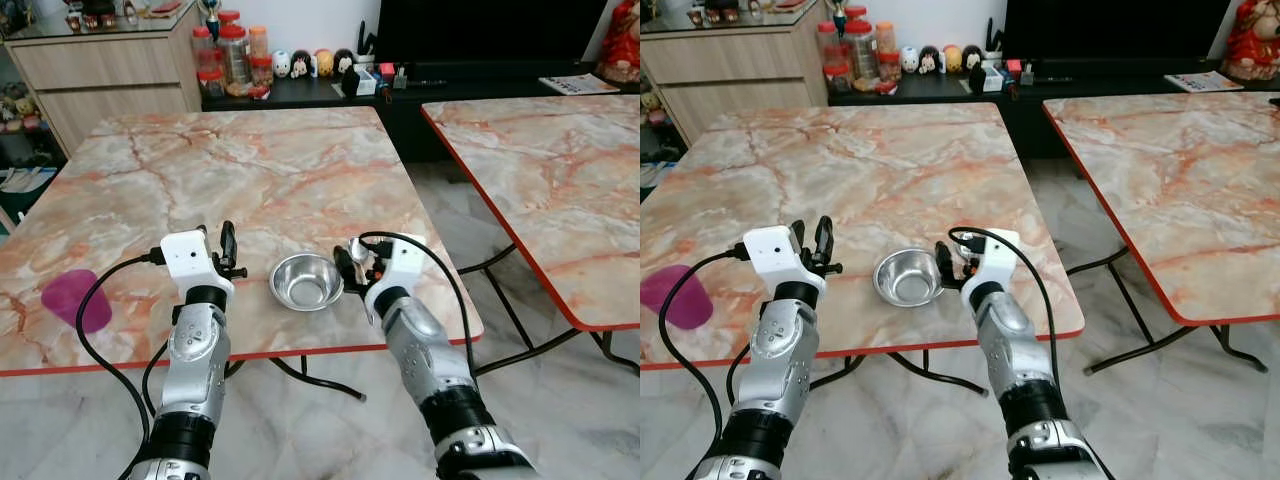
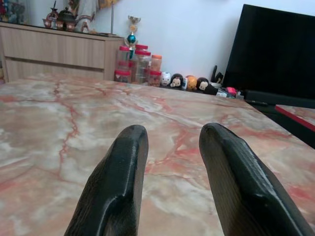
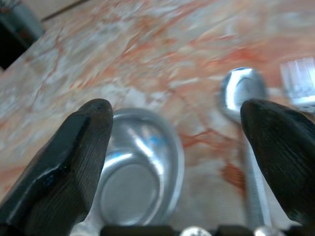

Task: Setting the table

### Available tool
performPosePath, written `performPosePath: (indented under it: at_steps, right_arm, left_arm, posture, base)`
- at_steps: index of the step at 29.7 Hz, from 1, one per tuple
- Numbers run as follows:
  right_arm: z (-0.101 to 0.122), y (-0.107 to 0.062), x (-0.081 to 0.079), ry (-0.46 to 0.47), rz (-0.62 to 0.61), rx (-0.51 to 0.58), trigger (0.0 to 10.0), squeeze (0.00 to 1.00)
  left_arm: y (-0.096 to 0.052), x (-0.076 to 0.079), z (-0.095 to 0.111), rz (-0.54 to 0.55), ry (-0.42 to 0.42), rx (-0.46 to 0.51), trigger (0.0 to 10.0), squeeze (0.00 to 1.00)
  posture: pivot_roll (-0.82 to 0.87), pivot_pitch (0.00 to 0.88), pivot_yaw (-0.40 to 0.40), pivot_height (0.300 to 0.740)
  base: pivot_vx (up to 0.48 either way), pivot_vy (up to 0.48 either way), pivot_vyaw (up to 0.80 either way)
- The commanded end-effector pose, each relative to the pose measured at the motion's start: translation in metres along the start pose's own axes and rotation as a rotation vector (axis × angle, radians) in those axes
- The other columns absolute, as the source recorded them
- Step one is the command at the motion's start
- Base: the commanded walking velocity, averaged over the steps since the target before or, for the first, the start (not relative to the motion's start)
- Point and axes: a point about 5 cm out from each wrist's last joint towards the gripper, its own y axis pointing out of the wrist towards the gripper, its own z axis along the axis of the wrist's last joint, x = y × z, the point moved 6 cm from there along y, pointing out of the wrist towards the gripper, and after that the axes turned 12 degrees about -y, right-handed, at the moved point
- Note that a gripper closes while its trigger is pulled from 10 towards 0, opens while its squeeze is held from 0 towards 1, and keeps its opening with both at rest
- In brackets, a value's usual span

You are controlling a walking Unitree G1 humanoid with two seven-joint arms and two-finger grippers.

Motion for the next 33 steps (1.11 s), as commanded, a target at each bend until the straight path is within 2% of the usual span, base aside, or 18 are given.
performPosePath:
  at_steps: [1, 5, 13, 14, 15, 16, 17, 18, 25, 26, 27, 33]
  right_arm:
    - [-0.001, 0.003, -0.004, -0.025, 0.001, -0.027, 10.0, 0.00]
    - [-0.008, 0.006, -0.004, 0.023, -0.019, -0.068, 10.0, 0.00]
    - [-0.007, 0.009, -0.002, 0.040, -0.036, -0.077, 10.0, 0.00]
    - [-0.009, 0.009, -0.001, 0.044, -0.040, -0.086, 9.1, 0.00]
    - [-0.009, 0.009, -0.001, 0.044, -0.041, -0.091, 9.1, 0.00]
    - [-0.010, 0.009, -0.001, 0.042, -0.041, -0.096, 3.8, 0.00]
    - [-0.011, 0.009, -0.001, 0.040, -0.040, -0.099, 3.8, 0.00]
    - [-0.012, 0.010, -0.001, 0.041, -0.040, -0.103, 0.0, 0.00]
    - [-0.013, 0.011, -0.001, 0.056, -0.038, -0.115, 0.0, 0.00]
    - [-0.014, 0.011, 0.000, 0.056, -0.043, -0.120, 2.5, 0.00]
    - [-0.015, 0.011, 0.002, 0.052, -0.052, -0.127, 10.0, 0.00]
    - [-0.019, 0.012, 0.002, 0.068, -0.056, -0.149, 10.0, 0.00]
  left_arm:
    - [0.003, 0.001, 0.008, 0.001, -0.001, 0.019, 10.0, 0.00]
    - [0.003, -0.001, 0.007, 0.002, -0.002, 0.015, 10.0, 0.00]
    - [0.003, -0.005, 0.010, 0.007, 0.005, 0.015, 10.0, 0.00]
    - [0.004, -0.006, 0.010, 0.009, 0.008, 0.015, 10.0, 0.00]
    - [0.004, -0.006, 0.010, 0.009, 0.009, 0.015, 10.0, 0.00]
    - [0.004, -0.007, 0.010, 0.010, 0.011, 0.014, 10.0, 0.00]
    - [0.004, -0.007, 0.010, 0.010, 0.012, 0.013, 10.0, 0.00]
    - [0.004, -0.007, 0.010, 0.010, 0.012, 0.012, 10.0, 0.00]
    - [0.006, -0.003, 0.013, -0.003, 0.013, 0.017, 10.0, 0.00]
    - [0.007, -0.002, 0.014, -0.006, 0.013, 0.018, 10.0, 0.00]
    - [0.007, -0.001, 0.014, -0.010, 0.013, 0.019, 10.0, 0.00]
    - [0.007, 0.000, 0.016, -0.017, 0.022, 0.018, 10.0, 0.00]
  posture:
    - [0.01, 0.000, -0.020, 0.732]
    - [0.02, 0.000, -0.020, 0.732]
    - [0.02, 0.000, -0.019, 0.732]
    - [0.02, 0.000, -0.019, 0.732]
    - [0.02, 0.000, -0.019, 0.732]
    - [0.02, 0.000, -0.018, 0.732]
    - [0.02, 0.000, -0.018, 0.732]
    - [0.02, 0.000, -0.019, 0.732]
    - [0.02, 0.000, -0.020, 0.732]
    - [0.02, 0.000, -0.020, 0.732]
    - [0.02, 0.000, -0.021, 0.732]
    - [0.02, 0.000, -0.021, 0.732]
  base:
    - [0.000, 0.000, 0.00]
    - [0.000, 0.000, 0.00]
    - [0.000, 0.000, 0.00]
    - [0.000, 0.000, 0.00]
    - [0.000, 0.000, 0.00]
    - [0.000, 0.000, 0.00]
    - [0.000, 0.000, 0.00]
    - [0.000, 0.000, 0.00]
    - [0.000, 0.000, 0.00]
    - [0.000, 0.000, 0.00]
    - [0.000, 0.000, 0.00]
    - [0.000, 0.000, 0.00]
